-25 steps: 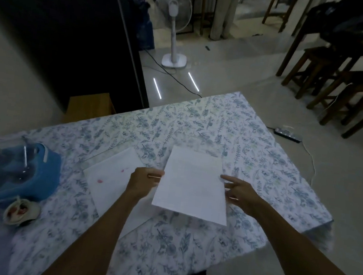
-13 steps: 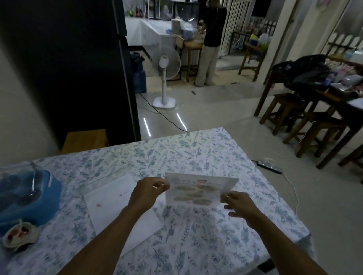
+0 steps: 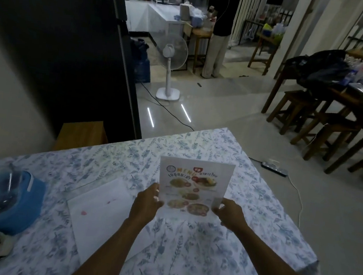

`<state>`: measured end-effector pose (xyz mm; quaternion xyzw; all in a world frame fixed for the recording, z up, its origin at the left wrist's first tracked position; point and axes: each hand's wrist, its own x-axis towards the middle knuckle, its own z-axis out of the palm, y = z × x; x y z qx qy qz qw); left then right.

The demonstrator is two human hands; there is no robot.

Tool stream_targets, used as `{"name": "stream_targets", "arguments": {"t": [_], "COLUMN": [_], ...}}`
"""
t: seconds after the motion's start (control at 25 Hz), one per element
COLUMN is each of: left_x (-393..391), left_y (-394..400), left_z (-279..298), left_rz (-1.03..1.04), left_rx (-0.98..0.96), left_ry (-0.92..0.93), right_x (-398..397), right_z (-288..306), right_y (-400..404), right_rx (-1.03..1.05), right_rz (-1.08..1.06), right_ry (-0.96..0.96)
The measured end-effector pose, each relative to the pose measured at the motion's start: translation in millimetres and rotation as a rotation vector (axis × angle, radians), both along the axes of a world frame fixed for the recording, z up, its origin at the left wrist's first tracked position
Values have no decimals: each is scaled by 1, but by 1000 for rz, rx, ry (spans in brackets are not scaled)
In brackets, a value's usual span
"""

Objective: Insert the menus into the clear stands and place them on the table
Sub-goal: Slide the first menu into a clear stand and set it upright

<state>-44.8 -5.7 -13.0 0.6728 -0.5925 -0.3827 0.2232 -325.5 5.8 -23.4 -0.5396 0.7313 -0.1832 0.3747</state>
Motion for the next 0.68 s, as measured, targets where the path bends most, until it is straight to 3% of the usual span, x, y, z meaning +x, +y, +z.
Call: {"name": "stream_targets", "arguments": {"t": [0.16,0.28,0.48,0.68], "left_x": [-10,-24,-25,-24], "left_y": [-23,-64,-132,-151], "left_z": [-41,-37,-46,-47], "left_rz": [86,176,252,250], "left_rx": [12,-26,22,5], "left_ry": [-13,-86,-173,-191], "right_x": [-11,-18,-20,-19], "right_z": [-15,-18,-29,-36], "right_y": [-59,-118,-191,-209], "right_rx": [-74,-127,-137,-130], "right_rz": [128,250,310,313], "right_ry": [-58,-18,-44,-53]}}
